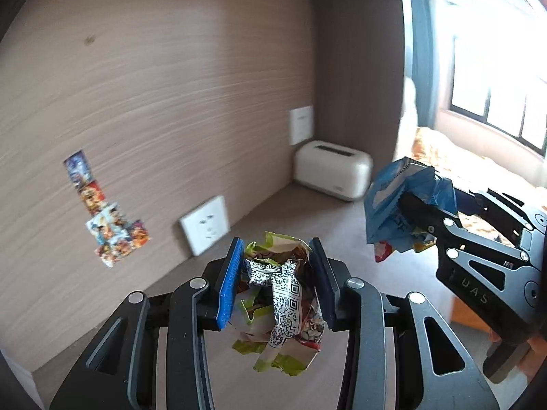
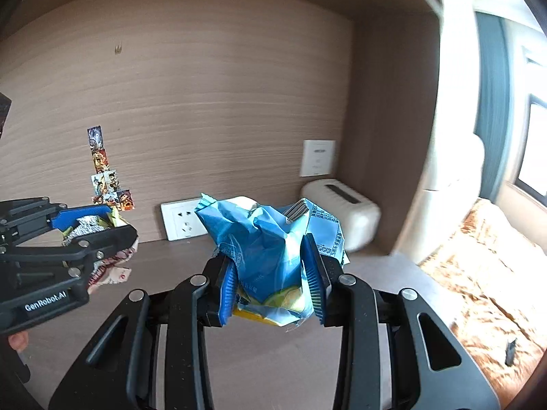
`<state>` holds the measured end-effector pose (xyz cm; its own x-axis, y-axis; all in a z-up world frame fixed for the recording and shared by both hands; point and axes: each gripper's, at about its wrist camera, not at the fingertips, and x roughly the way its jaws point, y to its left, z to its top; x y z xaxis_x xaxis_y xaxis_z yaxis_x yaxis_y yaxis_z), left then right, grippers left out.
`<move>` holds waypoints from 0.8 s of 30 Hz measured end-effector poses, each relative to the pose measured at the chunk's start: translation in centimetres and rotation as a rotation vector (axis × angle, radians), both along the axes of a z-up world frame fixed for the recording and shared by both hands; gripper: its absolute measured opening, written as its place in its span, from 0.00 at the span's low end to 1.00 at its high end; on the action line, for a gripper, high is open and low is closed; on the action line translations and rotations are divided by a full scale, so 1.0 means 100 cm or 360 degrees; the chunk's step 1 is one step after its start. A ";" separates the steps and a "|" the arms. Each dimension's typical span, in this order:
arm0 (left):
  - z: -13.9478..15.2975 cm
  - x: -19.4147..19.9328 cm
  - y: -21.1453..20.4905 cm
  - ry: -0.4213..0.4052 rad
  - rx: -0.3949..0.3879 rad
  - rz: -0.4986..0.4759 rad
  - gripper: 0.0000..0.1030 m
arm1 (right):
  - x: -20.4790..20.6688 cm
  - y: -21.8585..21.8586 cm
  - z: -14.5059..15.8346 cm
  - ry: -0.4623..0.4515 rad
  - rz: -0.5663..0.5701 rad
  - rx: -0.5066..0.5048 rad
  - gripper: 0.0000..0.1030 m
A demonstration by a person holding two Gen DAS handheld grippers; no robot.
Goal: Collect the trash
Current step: 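Carry the blue bag and green-white wrapper over the wastebasket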
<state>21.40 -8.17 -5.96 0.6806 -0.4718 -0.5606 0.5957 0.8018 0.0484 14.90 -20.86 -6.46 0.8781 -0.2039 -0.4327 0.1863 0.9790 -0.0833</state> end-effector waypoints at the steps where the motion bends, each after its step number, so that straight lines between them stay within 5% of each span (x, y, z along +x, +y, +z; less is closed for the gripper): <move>1: 0.001 -0.006 -0.003 -0.0006 -0.0002 -0.0023 0.38 | -0.011 -0.001 0.002 -0.0008 -0.0029 -0.0003 0.36; 15: -0.003 -0.110 -0.076 0.0033 -0.0050 -0.0515 0.38 | -0.148 -0.044 0.005 0.0018 -0.0499 -0.0016 0.36; 24: -0.041 -0.161 -0.164 0.0137 -0.0005 -0.0767 0.38 | -0.214 -0.111 -0.021 0.0084 -0.0723 0.0071 0.36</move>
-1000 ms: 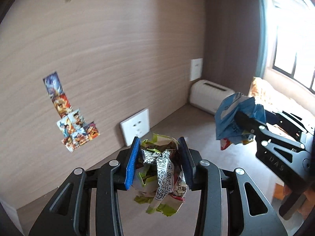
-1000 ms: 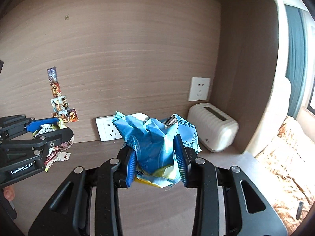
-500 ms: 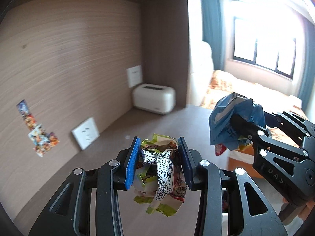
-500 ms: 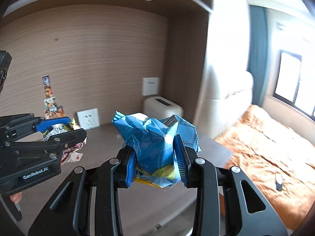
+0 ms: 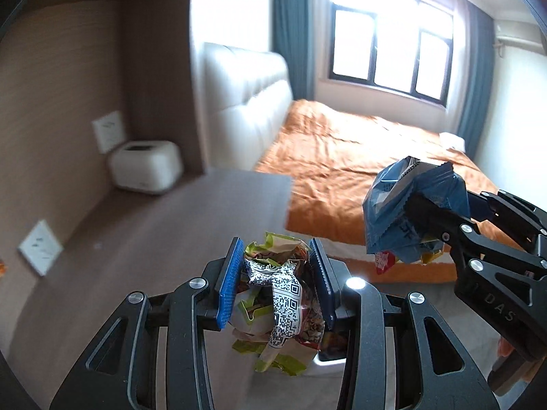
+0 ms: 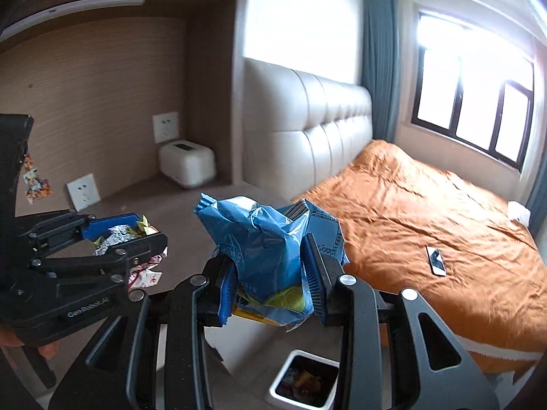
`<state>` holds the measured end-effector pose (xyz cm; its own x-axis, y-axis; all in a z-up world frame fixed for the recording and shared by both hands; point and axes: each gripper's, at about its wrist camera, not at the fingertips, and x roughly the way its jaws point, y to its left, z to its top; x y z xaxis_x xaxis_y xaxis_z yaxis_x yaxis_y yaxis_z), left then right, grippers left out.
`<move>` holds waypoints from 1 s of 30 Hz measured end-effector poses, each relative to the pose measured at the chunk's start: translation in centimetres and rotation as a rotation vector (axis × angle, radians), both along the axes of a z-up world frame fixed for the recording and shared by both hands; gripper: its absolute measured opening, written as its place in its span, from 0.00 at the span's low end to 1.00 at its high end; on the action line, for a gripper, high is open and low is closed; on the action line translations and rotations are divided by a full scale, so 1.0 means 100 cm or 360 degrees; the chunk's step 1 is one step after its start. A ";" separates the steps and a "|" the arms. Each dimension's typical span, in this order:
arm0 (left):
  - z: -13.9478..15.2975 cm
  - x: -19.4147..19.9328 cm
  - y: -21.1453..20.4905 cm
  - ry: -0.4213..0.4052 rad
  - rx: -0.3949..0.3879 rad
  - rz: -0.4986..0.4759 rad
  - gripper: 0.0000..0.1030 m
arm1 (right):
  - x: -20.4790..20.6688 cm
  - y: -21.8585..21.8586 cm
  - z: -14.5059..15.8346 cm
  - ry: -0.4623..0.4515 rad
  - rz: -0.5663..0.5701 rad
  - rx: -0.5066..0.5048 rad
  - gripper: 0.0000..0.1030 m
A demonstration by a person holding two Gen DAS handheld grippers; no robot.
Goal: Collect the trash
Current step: 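Carry the blue bag and green-white wrapper over the wastebasket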
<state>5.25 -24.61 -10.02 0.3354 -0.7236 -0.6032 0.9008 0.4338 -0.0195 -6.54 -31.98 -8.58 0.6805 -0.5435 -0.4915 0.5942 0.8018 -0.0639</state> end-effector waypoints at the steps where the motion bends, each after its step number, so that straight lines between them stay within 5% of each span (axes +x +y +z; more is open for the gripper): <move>1: -0.007 -0.005 -0.009 0.0011 0.0007 -0.0016 0.38 | -0.006 -0.008 -0.005 0.0010 -0.0007 0.0012 0.36; 7: -0.068 -0.042 -0.074 0.0097 0.0089 -0.0059 0.38 | -0.035 -0.071 -0.059 0.0120 0.0015 0.0122 0.36; 17: -0.222 -0.078 -0.159 0.0242 0.0291 -0.0090 0.39 | -0.065 -0.155 -0.179 0.0248 0.0120 0.0253 0.36; 30: -0.455 -0.108 -0.206 0.0316 0.0466 -0.0239 0.39 | -0.073 -0.195 -0.400 0.0338 0.0120 0.0455 0.36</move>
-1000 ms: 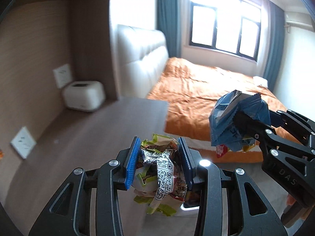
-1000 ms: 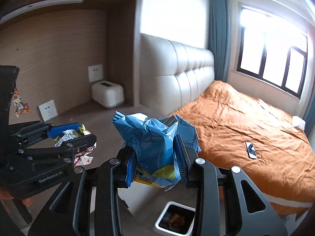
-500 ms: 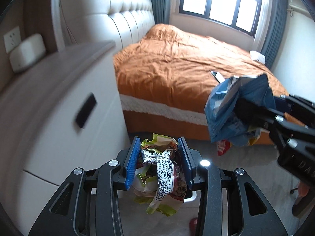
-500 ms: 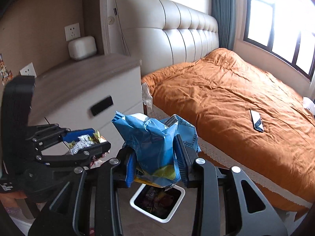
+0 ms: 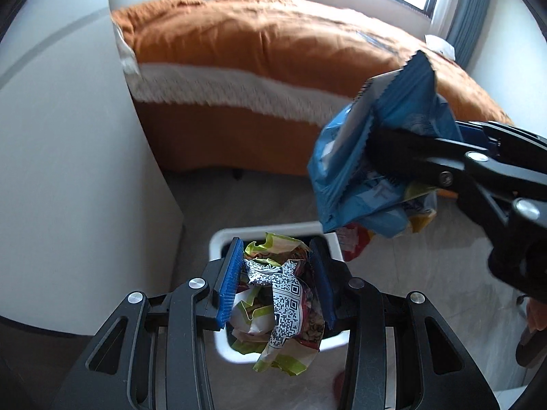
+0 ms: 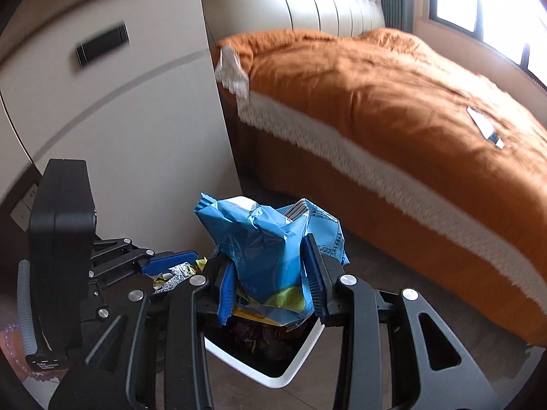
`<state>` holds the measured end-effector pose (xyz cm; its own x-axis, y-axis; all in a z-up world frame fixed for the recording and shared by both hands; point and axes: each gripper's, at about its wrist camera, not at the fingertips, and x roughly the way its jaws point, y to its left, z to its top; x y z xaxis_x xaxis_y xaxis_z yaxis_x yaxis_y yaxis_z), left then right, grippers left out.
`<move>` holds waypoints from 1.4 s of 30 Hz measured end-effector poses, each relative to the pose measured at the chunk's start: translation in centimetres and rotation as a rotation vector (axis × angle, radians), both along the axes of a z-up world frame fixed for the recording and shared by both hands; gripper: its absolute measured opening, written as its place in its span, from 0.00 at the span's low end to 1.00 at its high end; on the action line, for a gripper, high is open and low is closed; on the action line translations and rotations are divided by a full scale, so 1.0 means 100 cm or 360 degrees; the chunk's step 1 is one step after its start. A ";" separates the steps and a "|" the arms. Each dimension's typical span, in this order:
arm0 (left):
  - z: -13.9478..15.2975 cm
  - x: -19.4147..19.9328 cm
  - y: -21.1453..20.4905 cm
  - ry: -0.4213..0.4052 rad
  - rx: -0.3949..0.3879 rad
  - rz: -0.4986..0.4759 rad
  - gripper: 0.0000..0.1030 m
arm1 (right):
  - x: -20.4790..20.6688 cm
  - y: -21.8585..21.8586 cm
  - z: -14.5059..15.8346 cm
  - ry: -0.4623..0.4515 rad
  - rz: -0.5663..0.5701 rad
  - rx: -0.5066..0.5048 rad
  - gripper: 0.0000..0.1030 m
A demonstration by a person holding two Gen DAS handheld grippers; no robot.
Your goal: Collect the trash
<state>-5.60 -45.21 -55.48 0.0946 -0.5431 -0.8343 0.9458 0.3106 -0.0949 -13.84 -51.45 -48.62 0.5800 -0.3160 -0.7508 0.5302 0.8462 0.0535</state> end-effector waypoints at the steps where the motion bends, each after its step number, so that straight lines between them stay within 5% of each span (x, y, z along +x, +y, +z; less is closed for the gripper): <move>1: -0.017 -0.003 -0.002 -0.0007 0.0016 -0.0006 0.40 | 0.000 0.001 -0.017 0.0013 0.0007 0.0010 0.36; 4: -0.061 -0.003 -0.001 0.0017 0.0053 -0.0038 0.58 | 0.002 0.006 -0.062 0.0038 0.0028 0.0016 0.37; 5: -0.077 -0.004 0.000 0.0010 0.0051 -0.0042 0.86 | 0.004 0.008 -0.078 0.0044 0.0043 0.0021 0.38; 6: -0.085 -0.004 0.001 0.0005 0.0039 -0.0038 0.96 | 0.005 0.009 -0.090 0.0059 0.0061 0.0031 0.44; 8: -0.102 -0.002 0.002 0.0010 0.0049 -0.0040 0.95 | 0.010 0.013 -0.121 0.0119 0.0135 0.0053 0.90; 9: -0.111 -0.001 0.004 0.0013 0.0042 -0.0046 0.96 | 0.010 0.015 -0.130 0.0133 0.0123 -0.0001 0.96; 13: -0.127 -0.001 0.010 -0.0023 0.0041 -0.0033 0.96 | 0.007 0.015 -0.146 0.0153 0.0126 -0.0050 0.96; 19: -0.120 0.003 0.019 -0.0016 0.0032 -0.0013 0.96 | 0.001 0.020 -0.131 0.0135 0.0070 -0.0106 0.96; 31: -0.020 0.009 0.049 -0.0058 -0.0047 0.0009 0.96 | -0.005 0.036 -0.038 0.0104 0.0022 -0.0141 0.96; 42: 0.141 0.002 0.100 -0.0002 -0.0211 0.0102 0.96 | -0.012 0.072 0.116 -0.0012 0.0000 -0.0229 0.96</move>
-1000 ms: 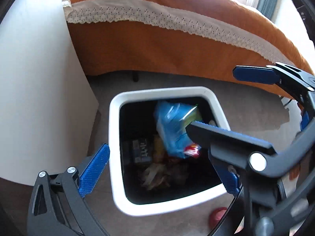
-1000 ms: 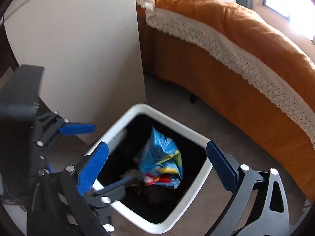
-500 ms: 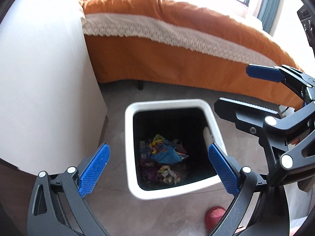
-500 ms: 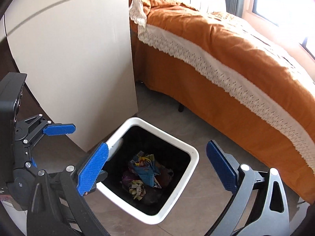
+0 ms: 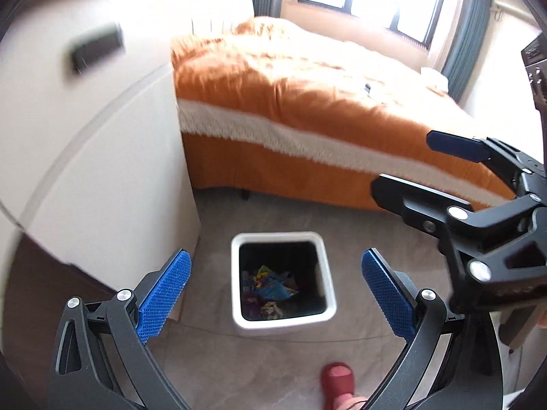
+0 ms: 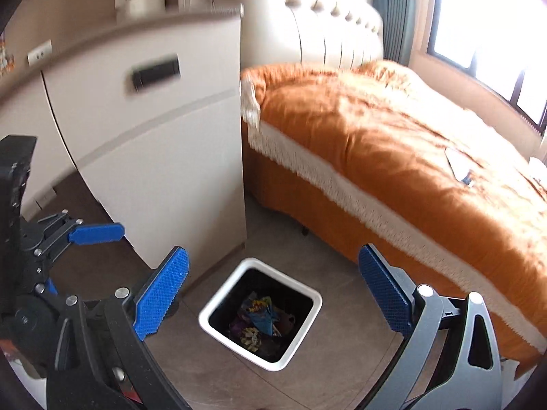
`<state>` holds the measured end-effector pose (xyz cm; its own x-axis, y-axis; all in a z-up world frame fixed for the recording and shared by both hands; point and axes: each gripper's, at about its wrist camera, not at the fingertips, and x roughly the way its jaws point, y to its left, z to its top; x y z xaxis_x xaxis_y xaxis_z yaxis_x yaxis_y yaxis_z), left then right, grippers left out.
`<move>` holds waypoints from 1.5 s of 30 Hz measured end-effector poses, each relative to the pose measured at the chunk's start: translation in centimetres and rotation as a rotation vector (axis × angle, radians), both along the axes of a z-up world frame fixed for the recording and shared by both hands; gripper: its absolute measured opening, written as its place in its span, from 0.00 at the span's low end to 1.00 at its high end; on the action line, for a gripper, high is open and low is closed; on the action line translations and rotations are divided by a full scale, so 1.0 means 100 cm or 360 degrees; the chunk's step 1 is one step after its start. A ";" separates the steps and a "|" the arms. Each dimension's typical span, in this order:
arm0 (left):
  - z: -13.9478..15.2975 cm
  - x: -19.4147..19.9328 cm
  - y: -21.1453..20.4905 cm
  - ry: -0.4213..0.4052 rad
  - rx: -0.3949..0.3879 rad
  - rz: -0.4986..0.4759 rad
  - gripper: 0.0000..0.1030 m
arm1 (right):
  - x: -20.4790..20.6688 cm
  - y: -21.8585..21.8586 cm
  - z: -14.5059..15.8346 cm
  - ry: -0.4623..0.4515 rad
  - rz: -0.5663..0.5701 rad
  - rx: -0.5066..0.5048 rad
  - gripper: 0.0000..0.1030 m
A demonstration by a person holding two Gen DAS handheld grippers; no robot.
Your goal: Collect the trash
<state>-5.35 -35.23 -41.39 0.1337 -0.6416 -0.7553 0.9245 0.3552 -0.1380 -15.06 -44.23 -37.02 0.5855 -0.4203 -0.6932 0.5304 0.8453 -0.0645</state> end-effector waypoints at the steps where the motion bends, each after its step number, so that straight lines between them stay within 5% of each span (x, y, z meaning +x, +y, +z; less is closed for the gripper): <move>1: 0.017 0.000 0.006 0.0002 -0.0020 0.0007 0.96 | 0.000 0.003 0.017 -0.0030 -0.0009 -0.0006 0.96; 11: 0.190 0.020 0.073 -0.0190 -0.0243 0.0209 0.96 | 0.012 0.043 0.179 -0.0368 0.0025 -0.0135 0.96; 20: 0.299 0.042 0.148 -0.0404 -0.0382 0.0470 0.96 | 0.060 0.107 0.275 -0.0601 0.0327 -0.0215 0.96; 30: 0.363 0.078 0.249 -0.0528 -0.0394 0.0840 0.95 | 0.120 0.179 0.327 -0.0771 0.0572 -0.0186 0.96; 34: 0.379 0.098 0.293 -0.0479 -0.0410 0.0956 0.96 | 0.137 0.209 0.342 -0.0810 0.0632 -0.0181 0.96; 45: 0.414 0.118 0.350 -0.0654 -0.0371 0.1074 0.95 | 0.157 0.264 0.365 -0.0829 0.0653 -0.0244 0.96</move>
